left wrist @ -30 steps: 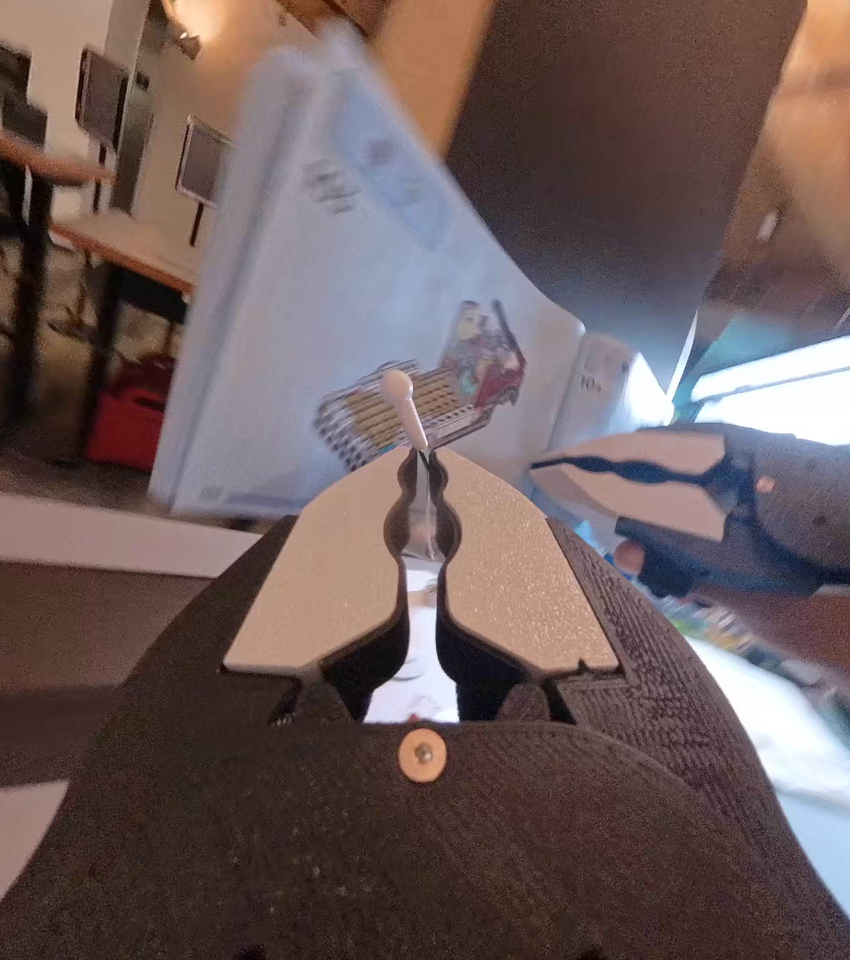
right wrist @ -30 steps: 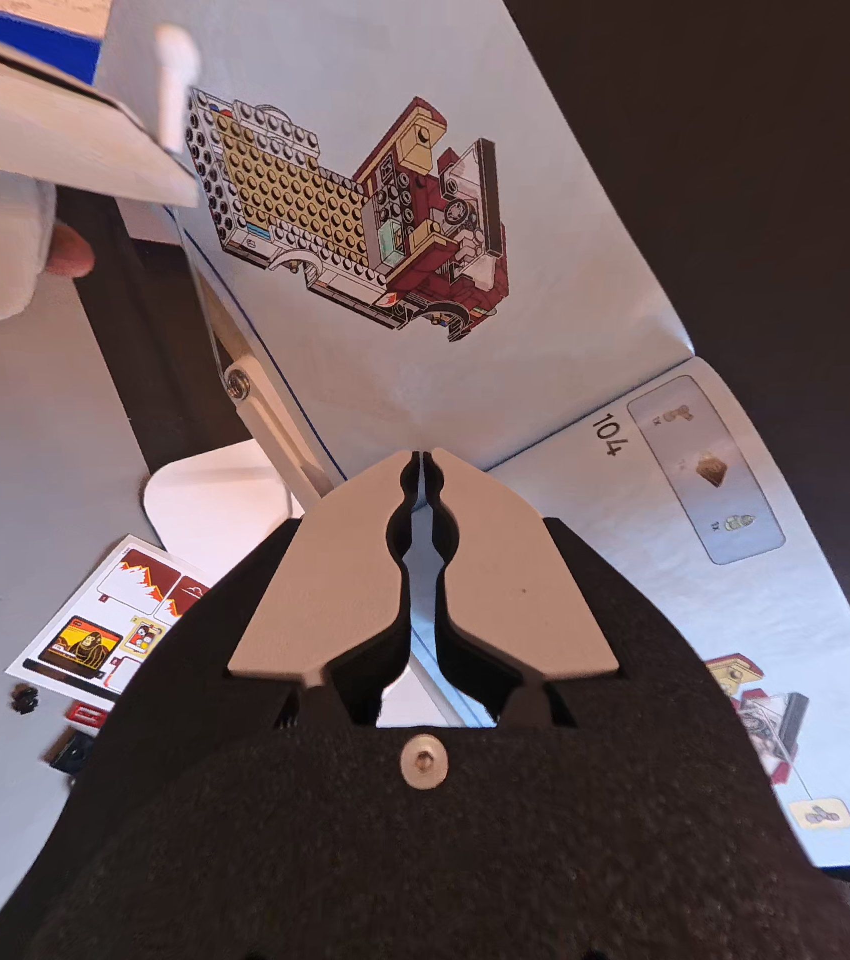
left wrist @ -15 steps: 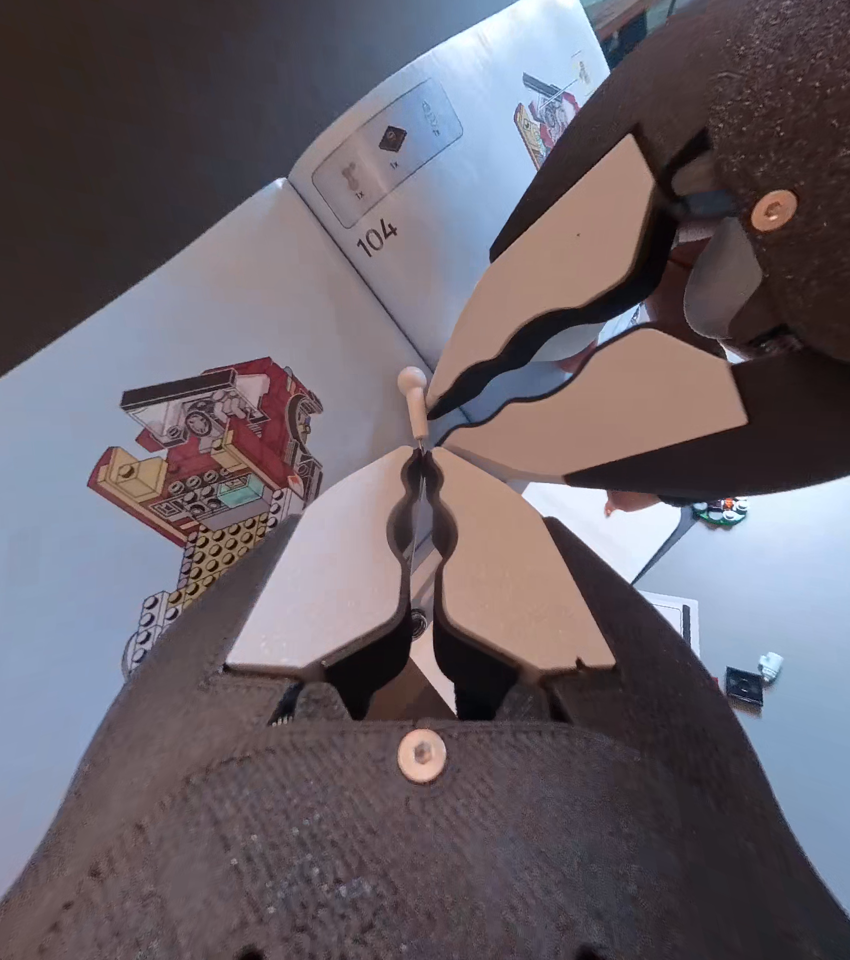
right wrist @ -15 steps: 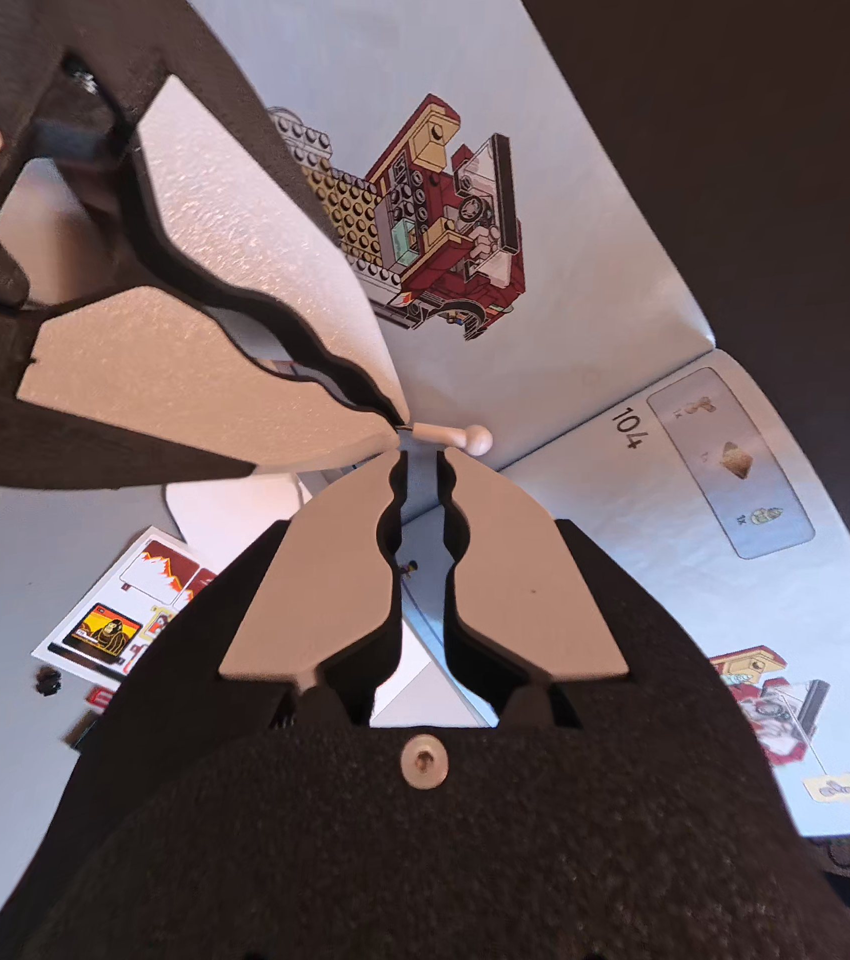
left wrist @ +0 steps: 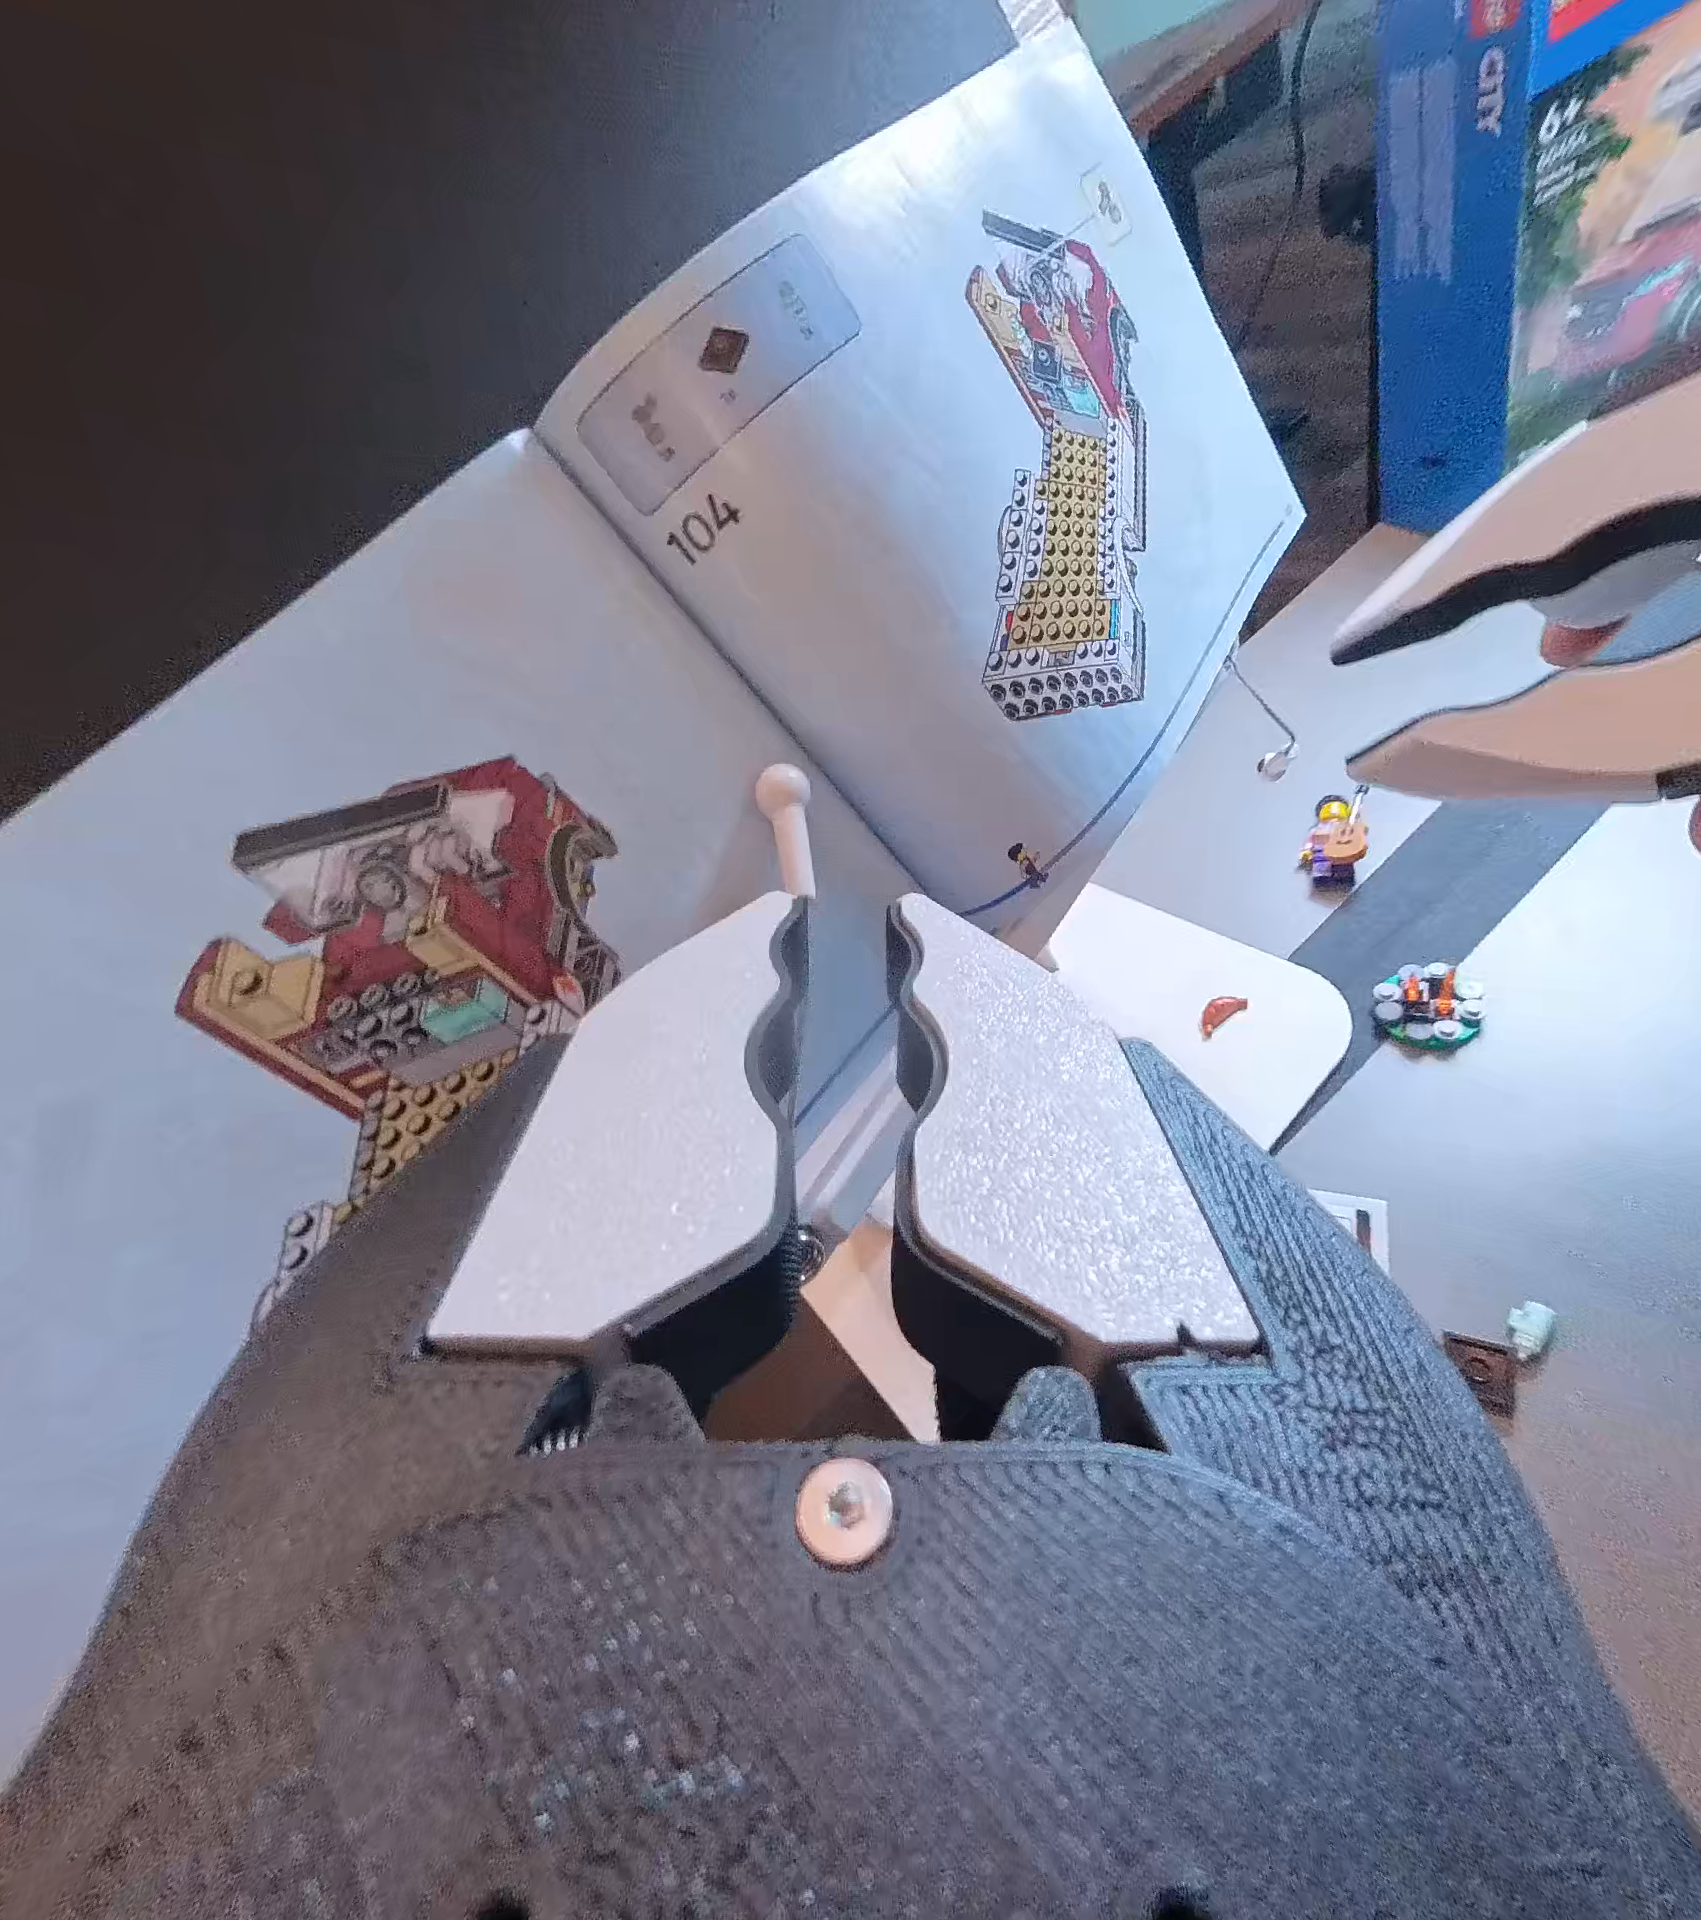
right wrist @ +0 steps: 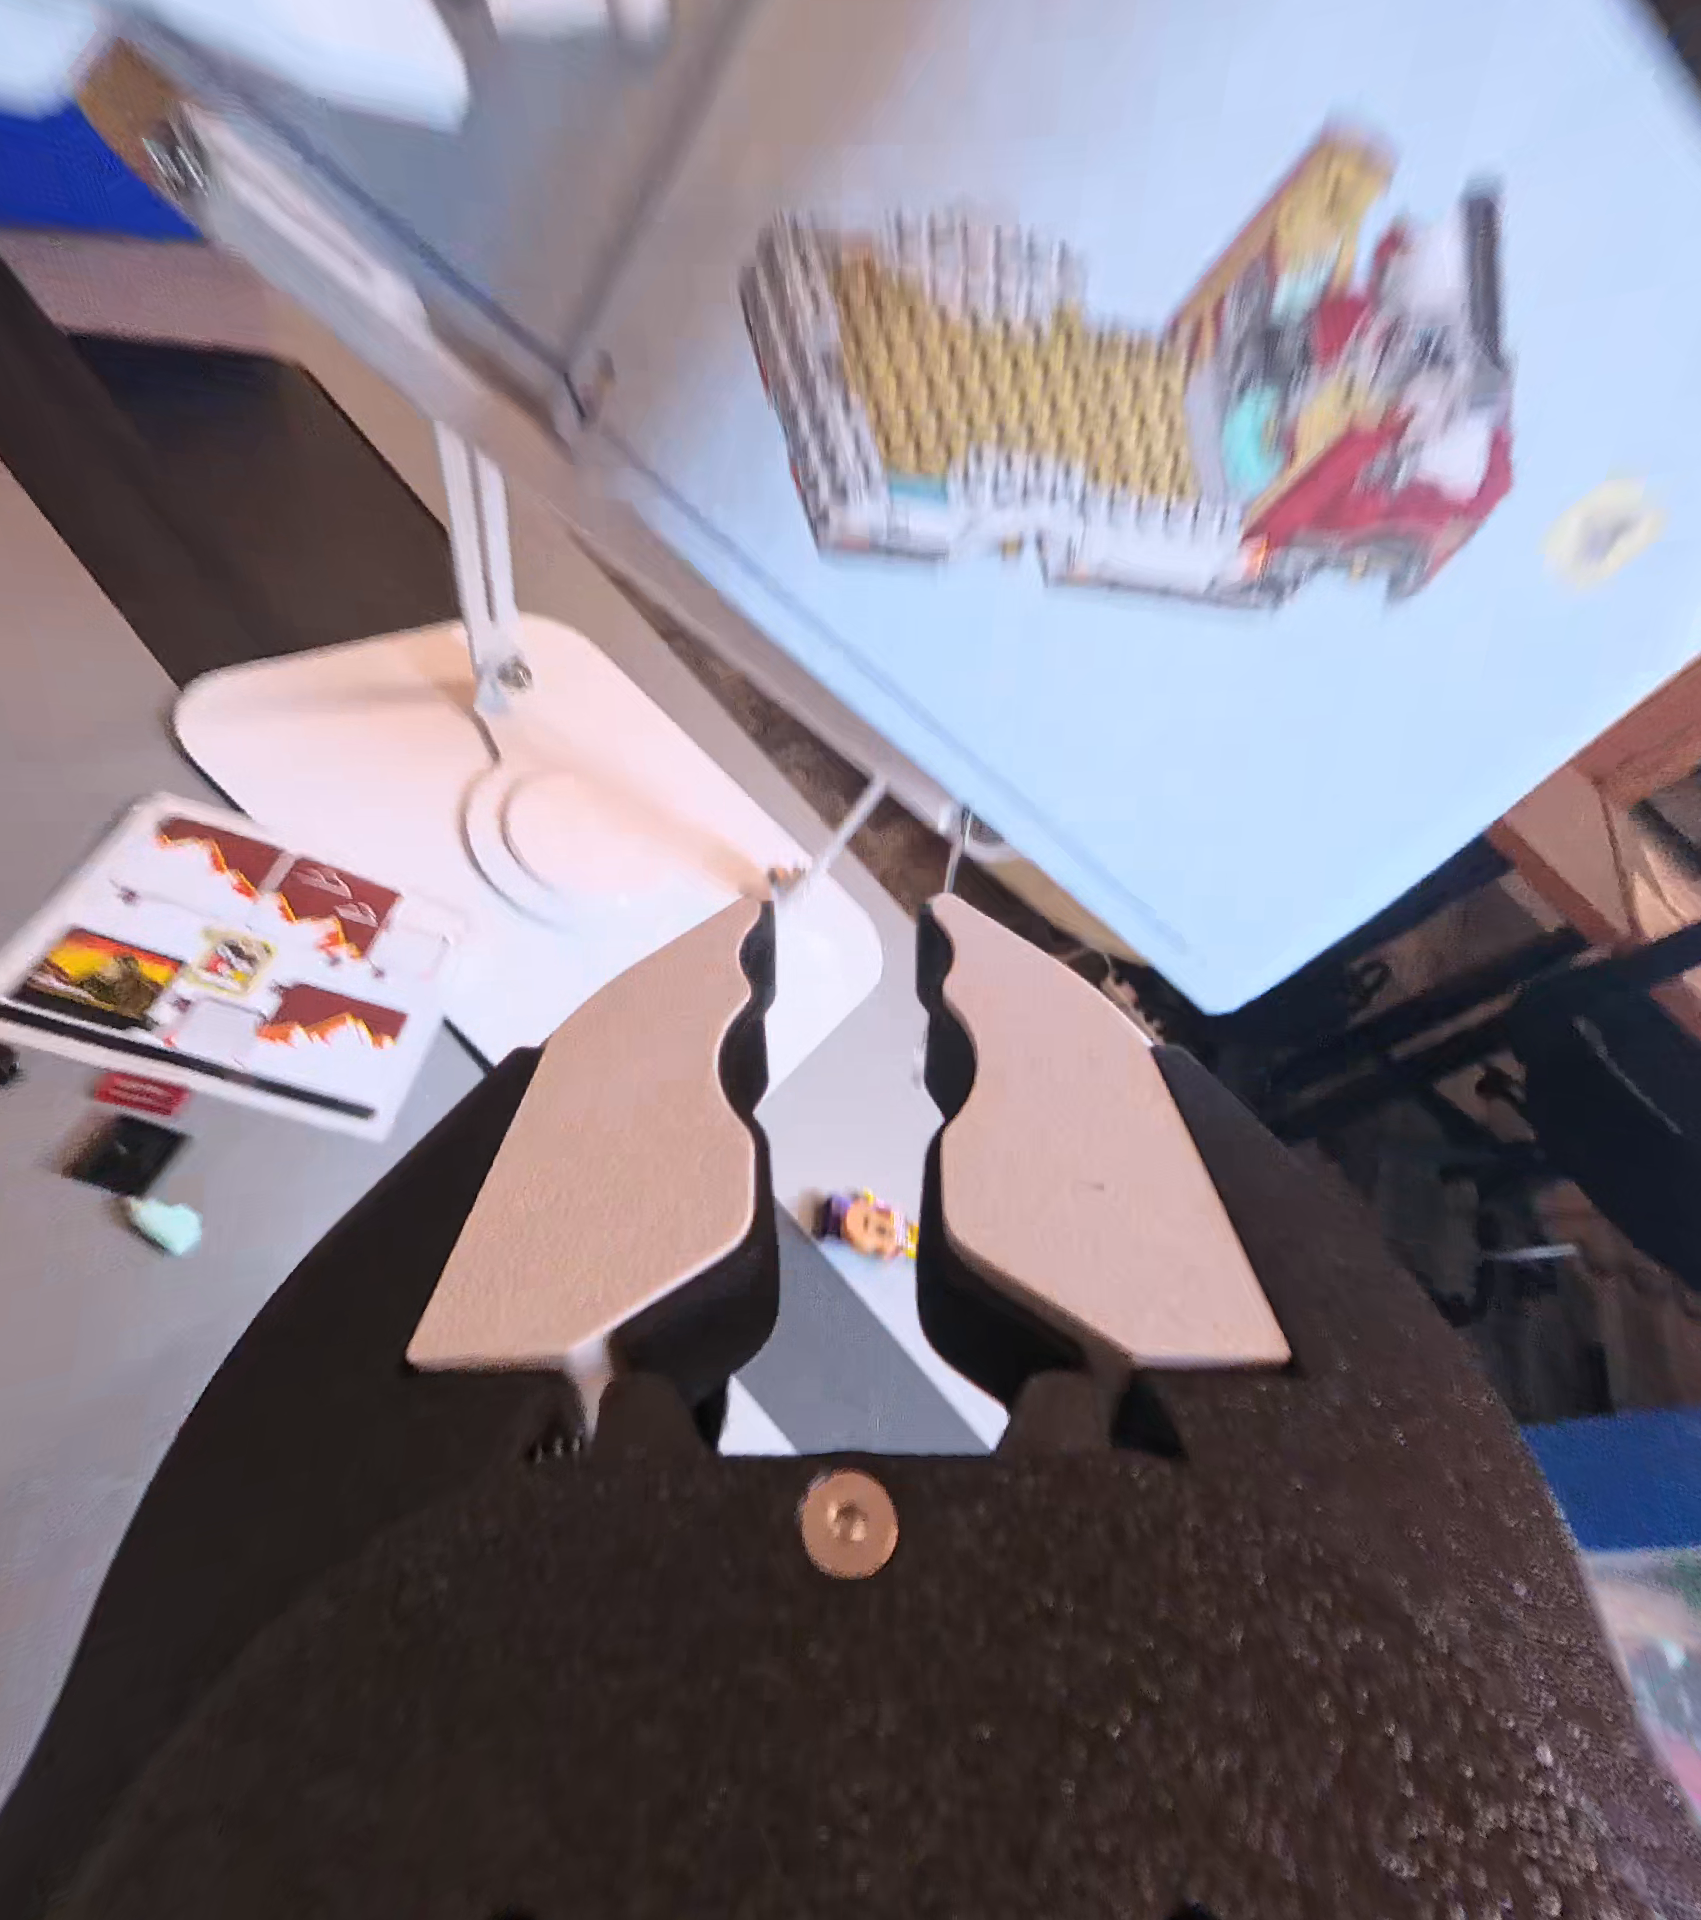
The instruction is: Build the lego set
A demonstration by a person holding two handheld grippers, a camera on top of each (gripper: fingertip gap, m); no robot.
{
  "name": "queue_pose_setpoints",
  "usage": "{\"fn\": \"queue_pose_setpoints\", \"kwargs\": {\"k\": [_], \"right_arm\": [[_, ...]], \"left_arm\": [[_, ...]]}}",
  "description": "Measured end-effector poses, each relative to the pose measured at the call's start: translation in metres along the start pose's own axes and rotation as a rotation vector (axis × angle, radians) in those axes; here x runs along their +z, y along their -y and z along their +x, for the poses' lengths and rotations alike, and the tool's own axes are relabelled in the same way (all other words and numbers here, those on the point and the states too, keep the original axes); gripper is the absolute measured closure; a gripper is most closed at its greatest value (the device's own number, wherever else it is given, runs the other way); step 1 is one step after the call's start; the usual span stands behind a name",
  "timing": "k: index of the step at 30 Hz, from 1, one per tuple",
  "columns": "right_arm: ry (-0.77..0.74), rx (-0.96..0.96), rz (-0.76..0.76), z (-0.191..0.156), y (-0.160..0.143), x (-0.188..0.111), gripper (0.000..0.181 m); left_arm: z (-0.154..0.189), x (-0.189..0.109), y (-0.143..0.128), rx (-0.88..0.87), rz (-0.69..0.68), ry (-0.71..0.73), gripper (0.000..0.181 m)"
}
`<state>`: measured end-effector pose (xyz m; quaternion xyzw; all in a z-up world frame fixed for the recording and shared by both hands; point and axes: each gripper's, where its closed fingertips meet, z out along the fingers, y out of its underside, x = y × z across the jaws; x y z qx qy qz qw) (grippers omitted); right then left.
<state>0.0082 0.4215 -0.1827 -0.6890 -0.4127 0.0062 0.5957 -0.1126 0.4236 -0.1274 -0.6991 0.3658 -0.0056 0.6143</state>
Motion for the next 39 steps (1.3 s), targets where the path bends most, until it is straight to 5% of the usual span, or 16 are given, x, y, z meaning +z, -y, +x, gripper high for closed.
{"fn": "queue_pose_setpoints", "kwargs": {"k": [7, 11, 15, 25, 39], "right_arm": [[-0.104, 0.028, -0.069, 0.022, -0.044, 0.033, 0.150], [-0.162, -0.030, -0.086, 0.036, -0.050, 0.040, 0.179], [-0.202, -0.097, -0.085, 0.041, -0.050, 0.037, 0.179], [-0.325, -0.241, -0.111, 0.064, -0.041, 0.024, 0.176], [-0.513, -0.898, -0.174, 0.076, -0.004, 0.007, 0.175]], "left_arm": [[-0.011, 0.001, 0.004, 0.039, -0.060, 0.091, 0.174], [0.010, -0.004, 0.025, 0.138, 0.003, 0.084, 0.181], [0.046, 0.026, 0.032, 0.162, -0.057, 0.001, 0.181], [0.033, 0.071, 0.021, 0.163, -0.203, 0.141, 0.181], [0.032, 0.072, 0.022, 0.141, -0.197, 0.132, 0.181]]}}
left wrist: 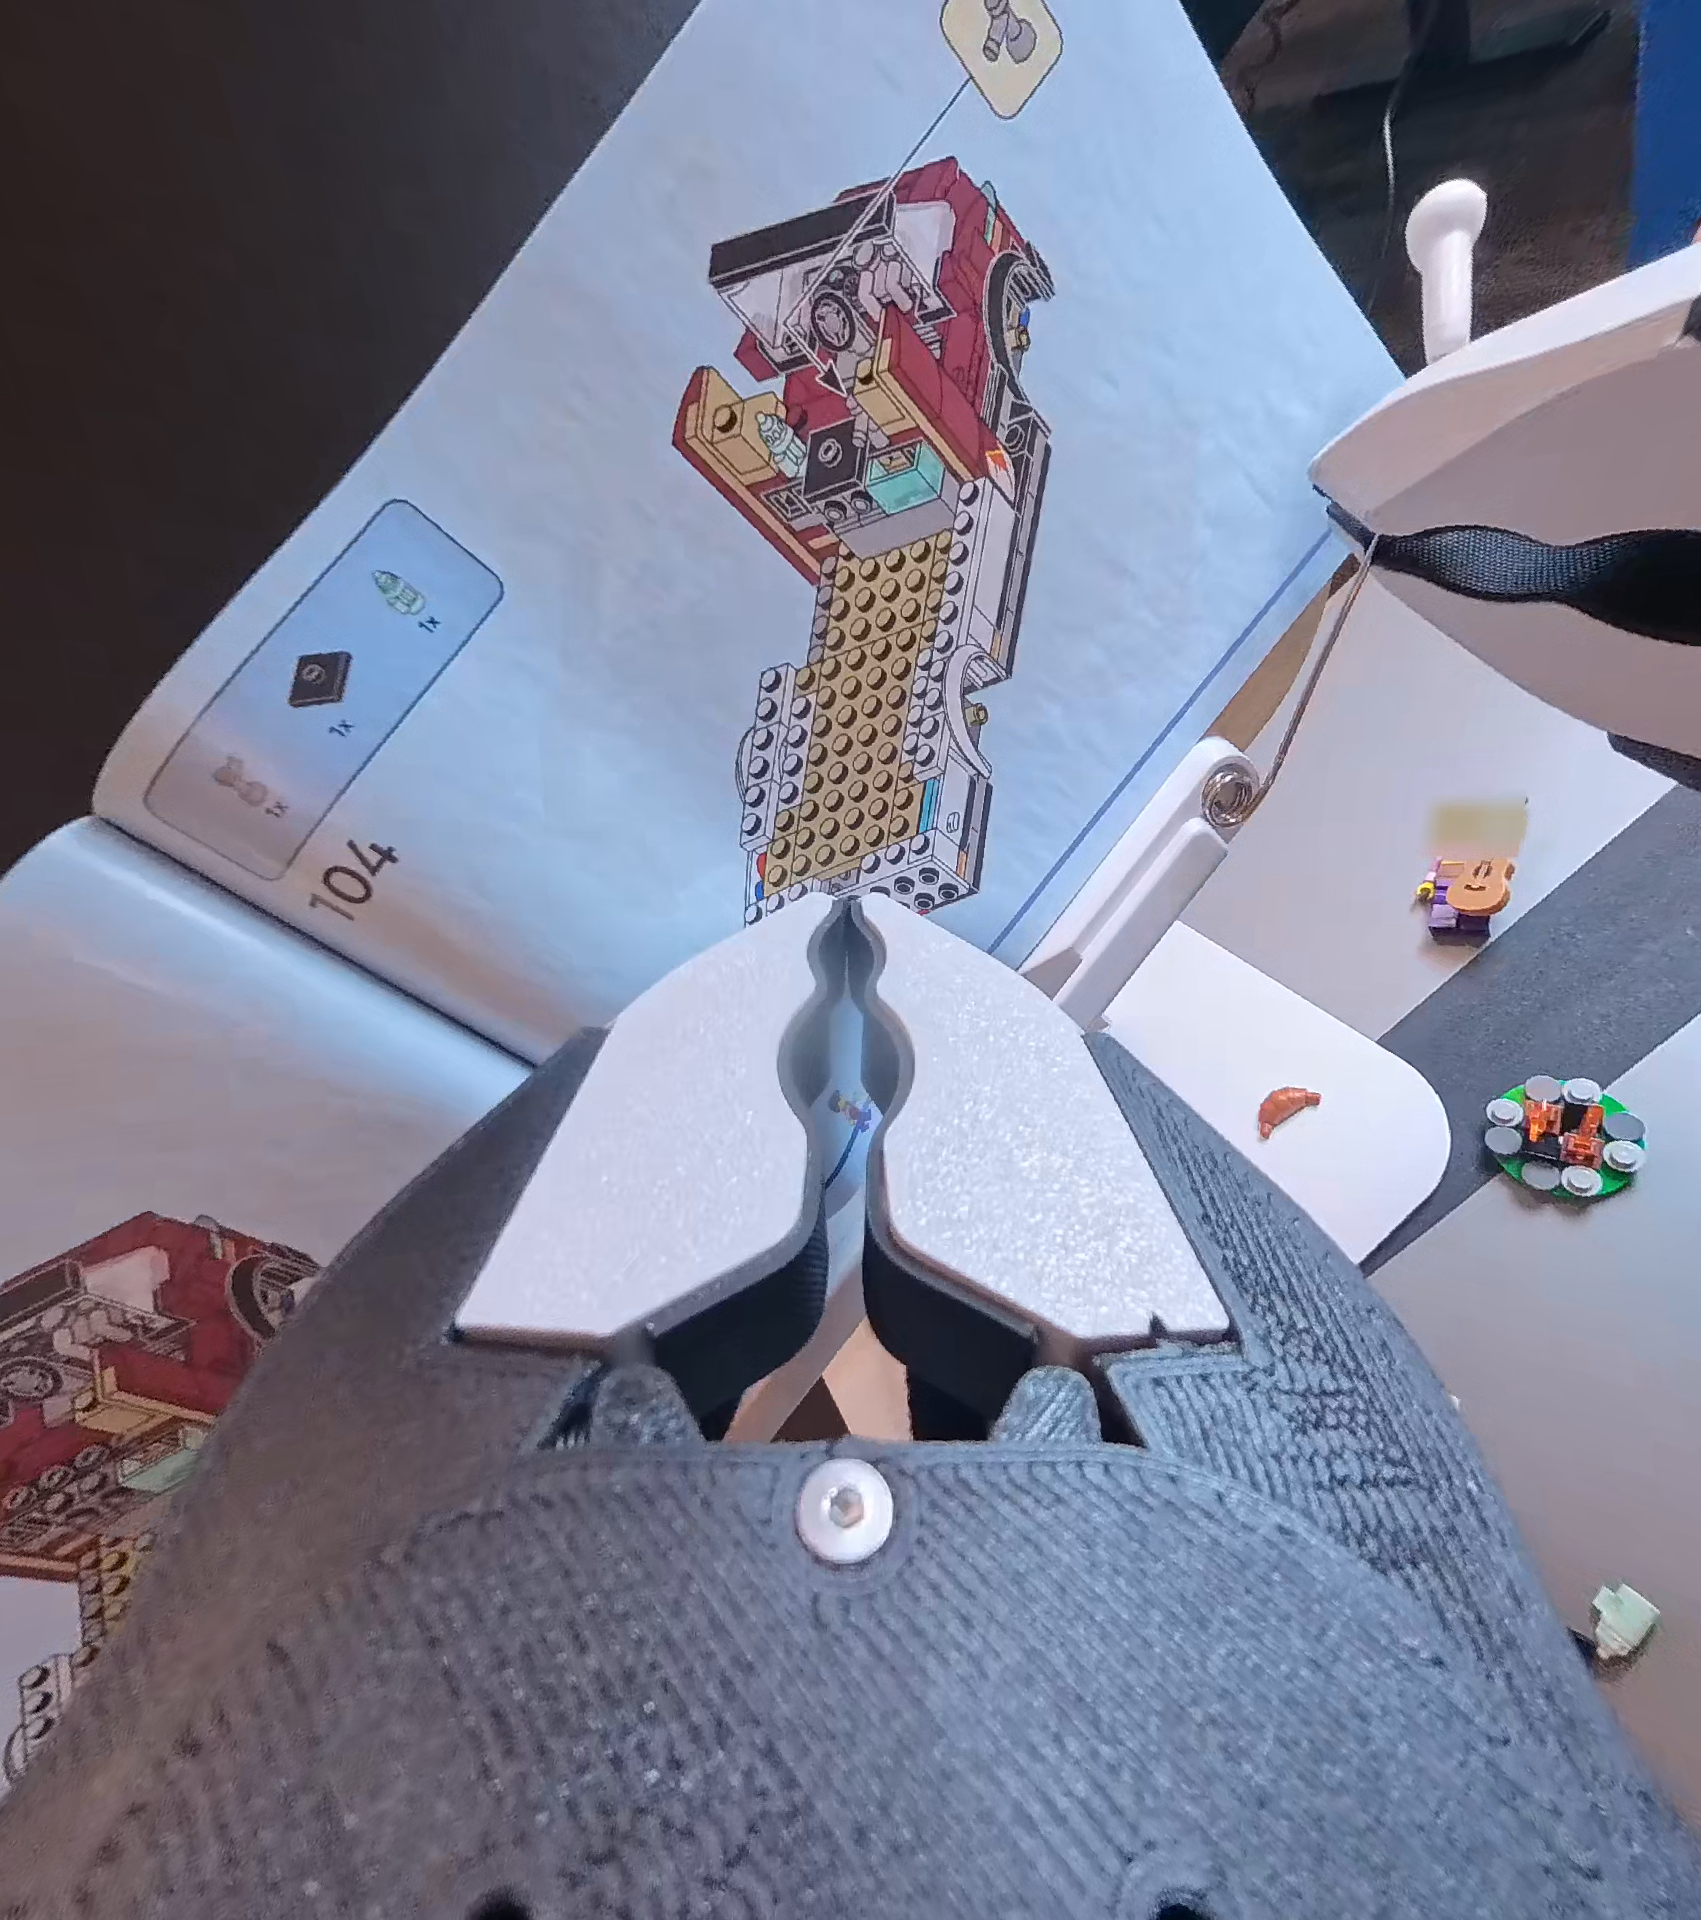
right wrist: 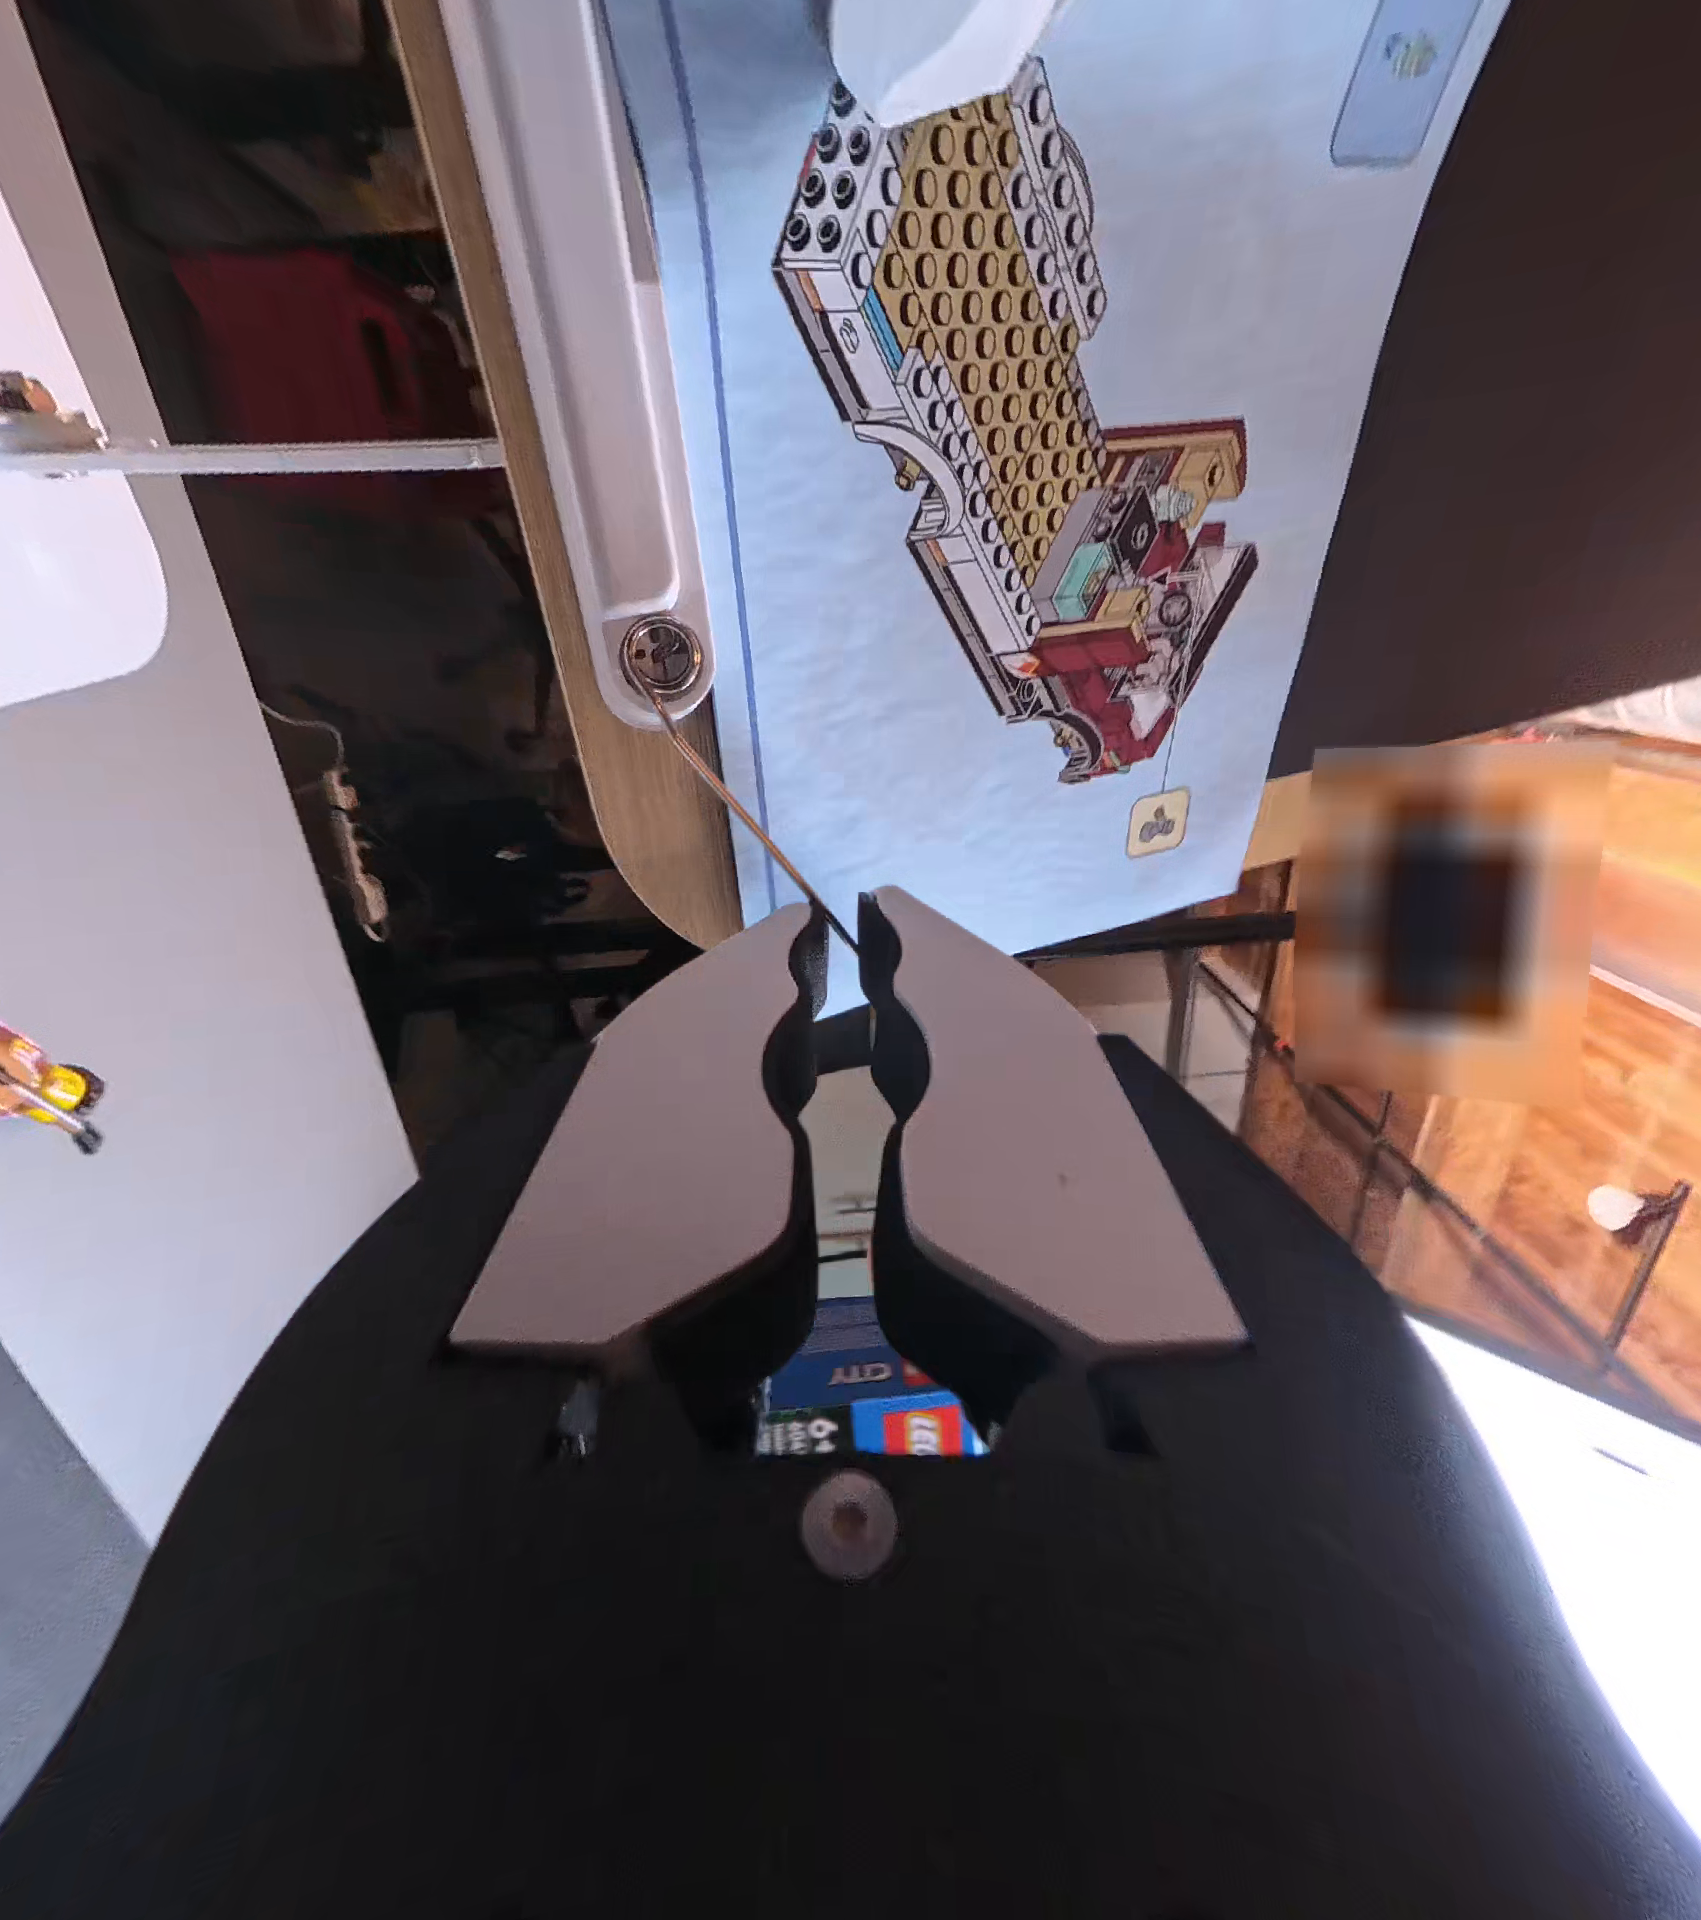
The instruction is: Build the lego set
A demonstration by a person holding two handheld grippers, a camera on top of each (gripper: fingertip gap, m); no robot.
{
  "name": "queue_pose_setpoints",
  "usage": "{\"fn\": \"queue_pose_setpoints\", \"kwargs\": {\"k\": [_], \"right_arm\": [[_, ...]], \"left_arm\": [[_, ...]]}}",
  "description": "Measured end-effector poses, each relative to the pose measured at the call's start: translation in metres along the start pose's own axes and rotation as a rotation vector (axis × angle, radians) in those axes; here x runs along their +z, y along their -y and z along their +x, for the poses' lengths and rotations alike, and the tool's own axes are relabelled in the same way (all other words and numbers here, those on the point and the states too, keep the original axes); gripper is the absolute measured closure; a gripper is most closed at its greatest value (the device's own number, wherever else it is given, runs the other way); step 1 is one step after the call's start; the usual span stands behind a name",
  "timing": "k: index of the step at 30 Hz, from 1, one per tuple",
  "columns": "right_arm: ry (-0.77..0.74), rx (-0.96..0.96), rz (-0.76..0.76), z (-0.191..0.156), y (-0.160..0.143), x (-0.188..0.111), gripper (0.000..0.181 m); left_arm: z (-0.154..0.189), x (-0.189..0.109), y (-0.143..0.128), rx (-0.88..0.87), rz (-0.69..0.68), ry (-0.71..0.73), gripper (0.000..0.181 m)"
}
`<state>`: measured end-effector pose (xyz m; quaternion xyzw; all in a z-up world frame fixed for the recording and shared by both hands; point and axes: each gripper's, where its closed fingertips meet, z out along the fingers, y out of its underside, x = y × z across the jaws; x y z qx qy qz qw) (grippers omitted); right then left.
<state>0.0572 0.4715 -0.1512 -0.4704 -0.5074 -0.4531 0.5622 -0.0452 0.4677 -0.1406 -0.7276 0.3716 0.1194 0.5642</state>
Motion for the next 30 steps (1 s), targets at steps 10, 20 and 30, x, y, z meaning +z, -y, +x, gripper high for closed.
{"fn": "queue_pose_setpoints", "kwargs": {"k": [10, 20, 30], "right_arm": [[0.046, -0.284, 0.072, 0.010, 0.014, 0.009, 0.173], [0.087, -0.252, 0.059, 0.017, 0.015, -0.003, 0.152], [0.303, 0.635, 0.170, 0.011, 0.023, -0.147, 0.152]], "left_arm": [[0.001, -0.002, 0.000, -0.014, 0.028, -0.020, 0.181], [0.006, -0.023, 0.008, -0.082, 0.135, -0.064, 0.181], [-0.039, -0.101, -0.020, -0.485, 0.392, 0.035, 0.181]]}}
